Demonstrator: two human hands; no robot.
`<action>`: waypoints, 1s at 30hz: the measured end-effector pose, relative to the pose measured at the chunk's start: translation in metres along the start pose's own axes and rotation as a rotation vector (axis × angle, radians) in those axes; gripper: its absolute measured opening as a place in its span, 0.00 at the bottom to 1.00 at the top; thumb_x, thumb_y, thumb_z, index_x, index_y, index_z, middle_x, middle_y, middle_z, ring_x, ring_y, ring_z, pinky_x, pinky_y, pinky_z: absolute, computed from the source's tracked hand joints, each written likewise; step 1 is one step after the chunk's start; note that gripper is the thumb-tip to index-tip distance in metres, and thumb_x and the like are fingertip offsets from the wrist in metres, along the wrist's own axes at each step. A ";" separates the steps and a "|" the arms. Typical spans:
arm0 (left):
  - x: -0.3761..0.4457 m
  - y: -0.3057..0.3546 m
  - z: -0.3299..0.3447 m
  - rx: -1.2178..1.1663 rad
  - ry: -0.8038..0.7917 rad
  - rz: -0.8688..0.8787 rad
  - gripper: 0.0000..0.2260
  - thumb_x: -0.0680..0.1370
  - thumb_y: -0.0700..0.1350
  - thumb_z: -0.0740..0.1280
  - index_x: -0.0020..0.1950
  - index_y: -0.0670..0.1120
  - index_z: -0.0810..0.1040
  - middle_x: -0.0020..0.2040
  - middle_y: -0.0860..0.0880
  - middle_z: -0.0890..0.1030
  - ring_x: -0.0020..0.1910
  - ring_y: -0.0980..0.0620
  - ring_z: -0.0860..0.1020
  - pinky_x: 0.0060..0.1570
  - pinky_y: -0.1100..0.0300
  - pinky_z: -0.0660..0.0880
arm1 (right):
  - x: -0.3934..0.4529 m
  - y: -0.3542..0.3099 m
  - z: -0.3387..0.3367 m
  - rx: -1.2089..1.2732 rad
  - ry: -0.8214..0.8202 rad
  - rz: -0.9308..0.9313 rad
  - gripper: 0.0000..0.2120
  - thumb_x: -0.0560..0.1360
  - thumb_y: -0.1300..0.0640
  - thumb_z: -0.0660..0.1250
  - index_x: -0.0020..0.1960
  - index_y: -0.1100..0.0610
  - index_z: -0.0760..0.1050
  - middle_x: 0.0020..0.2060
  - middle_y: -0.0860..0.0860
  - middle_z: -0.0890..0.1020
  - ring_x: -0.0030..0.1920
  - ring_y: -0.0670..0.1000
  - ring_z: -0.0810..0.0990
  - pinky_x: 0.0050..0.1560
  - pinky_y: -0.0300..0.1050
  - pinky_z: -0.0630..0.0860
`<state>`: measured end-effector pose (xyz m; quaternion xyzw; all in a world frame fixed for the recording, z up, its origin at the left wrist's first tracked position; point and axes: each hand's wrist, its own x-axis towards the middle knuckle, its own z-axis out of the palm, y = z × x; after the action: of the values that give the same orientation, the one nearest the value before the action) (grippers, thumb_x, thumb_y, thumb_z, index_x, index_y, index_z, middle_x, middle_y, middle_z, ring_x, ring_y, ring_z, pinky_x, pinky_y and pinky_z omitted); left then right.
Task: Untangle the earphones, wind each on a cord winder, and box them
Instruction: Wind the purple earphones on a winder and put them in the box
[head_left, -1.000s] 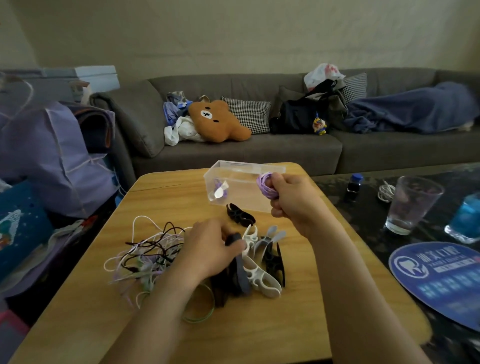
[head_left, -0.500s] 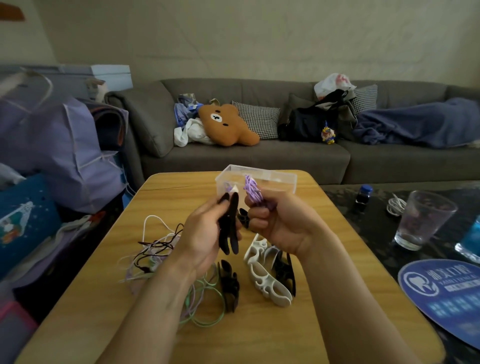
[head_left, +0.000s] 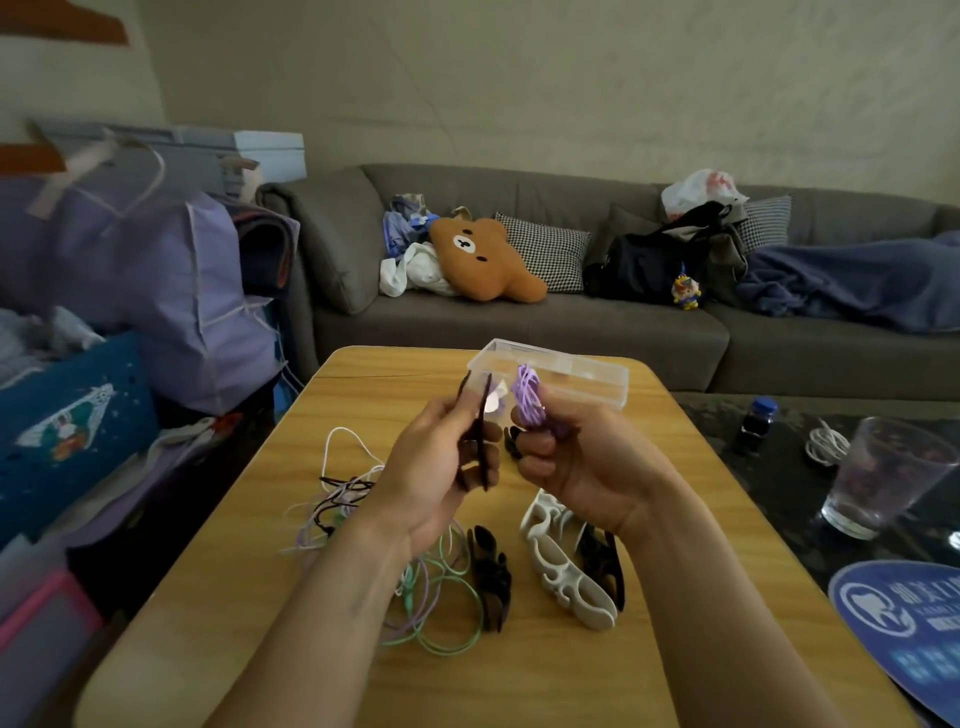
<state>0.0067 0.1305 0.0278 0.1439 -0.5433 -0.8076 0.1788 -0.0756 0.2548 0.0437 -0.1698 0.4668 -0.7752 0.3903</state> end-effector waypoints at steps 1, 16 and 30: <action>0.000 0.002 0.000 -0.084 -0.020 -0.034 0.14 0.84 0.44 0.59 0.64 0.37 0.74 0.41 0.43 0.76 0.34 0.48 0.74 0.35 0.54 0.71 | -0.001 0.001 0.000 -0.075 -0.012 -0.017 0.11 0.84 0.57 0.57 0.47 0.59 0.74 0.33 0.51 0.75 0.30 0.45 0.67 0.30 0.38 0.65; 0.008 0.001 -0.013 -0.047 0.098 -0.216 0.12 0.83 0.44 0.61 0.49 0.39 0.83 0.40 0.44 0.84 0.40 0.47 0.80 0.46 0.53 0.75 | -0.009 -0.003 -0.005 -1.152 -0.201 -0.256 0.10 0.82 0.56 0.63 0.59 0.54 0.81 0.44 0.56 0.84 0.36 0.46 0.80 0.39 0.39 0.77; 0.005 0.000 -0.015 -0.040 0.104 -0.263 0.13 0.83 0.43 0.59 0.47 0.39 0.81 0.40 0.41 0.83 0.40 0.45 0.80 0.41 0.53 0.79 | -0.001 0.006 0.002 -1.437 -0.028 -0.476 0.09 0.81 0.54 0.64 0.55 0.53 0.82 0.43 0.49 0.84 0.42 0.45 0.79 0.45 0.38 0.77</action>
<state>0.0089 0.1155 0.0222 0.2519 -0.4934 -0.8262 0.1023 -0.0710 0.2532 0.0395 -0.4886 0.8029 -0.3414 0.0117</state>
